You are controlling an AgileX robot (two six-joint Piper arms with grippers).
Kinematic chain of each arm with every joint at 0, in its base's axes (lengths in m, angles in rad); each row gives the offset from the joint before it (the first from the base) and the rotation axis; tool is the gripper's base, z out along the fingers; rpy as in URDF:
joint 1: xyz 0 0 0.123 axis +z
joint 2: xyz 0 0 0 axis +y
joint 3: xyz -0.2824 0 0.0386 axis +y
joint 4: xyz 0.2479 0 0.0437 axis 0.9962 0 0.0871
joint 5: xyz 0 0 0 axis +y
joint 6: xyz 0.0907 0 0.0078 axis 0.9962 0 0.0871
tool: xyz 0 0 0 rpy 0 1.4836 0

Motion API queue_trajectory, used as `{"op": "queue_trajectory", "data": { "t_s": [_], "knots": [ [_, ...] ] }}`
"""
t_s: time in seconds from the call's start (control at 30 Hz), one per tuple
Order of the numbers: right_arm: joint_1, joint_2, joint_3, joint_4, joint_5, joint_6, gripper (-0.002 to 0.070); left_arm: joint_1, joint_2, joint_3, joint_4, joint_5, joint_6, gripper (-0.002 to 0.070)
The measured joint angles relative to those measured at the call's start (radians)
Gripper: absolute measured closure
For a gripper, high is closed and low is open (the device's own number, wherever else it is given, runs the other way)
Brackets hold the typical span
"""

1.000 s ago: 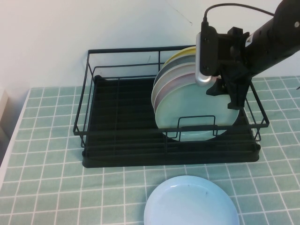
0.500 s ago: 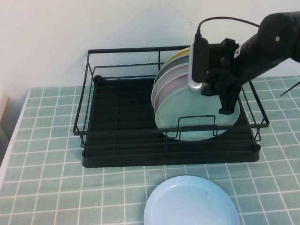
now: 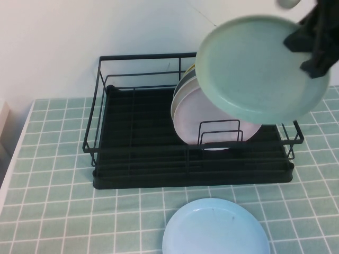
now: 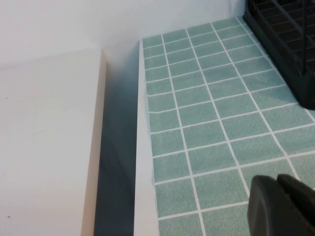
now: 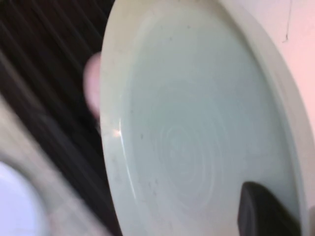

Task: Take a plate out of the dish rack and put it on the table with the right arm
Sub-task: Place the plate from the table

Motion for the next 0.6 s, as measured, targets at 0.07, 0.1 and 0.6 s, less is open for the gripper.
{"op": "queue_trajectory", "data": {
  "t_s": [0.07, 0.1, 0.6],
  "knots": [
    [0.000, -0.062, 0.000, 0.053, 0.066, 0.104, 0.0570, 0.000, 0.000, 0.000, 0.000, 0.000, 0.000, 0.0678],
    [0.000, -0.079, 0.000, 0.073, 0.091, 0.143, 0.0570, 0.000, 0.000, 0.000, 0.000, 0.000, 0.000, 0.0678],
    [0.000, -0.213, 0.749, 0.695, -0.135, 0.229, 0.0570, 0.000, 0.000, 0.000, 0.000, 0.000, 0.000, 0.0678]
  ]
}}
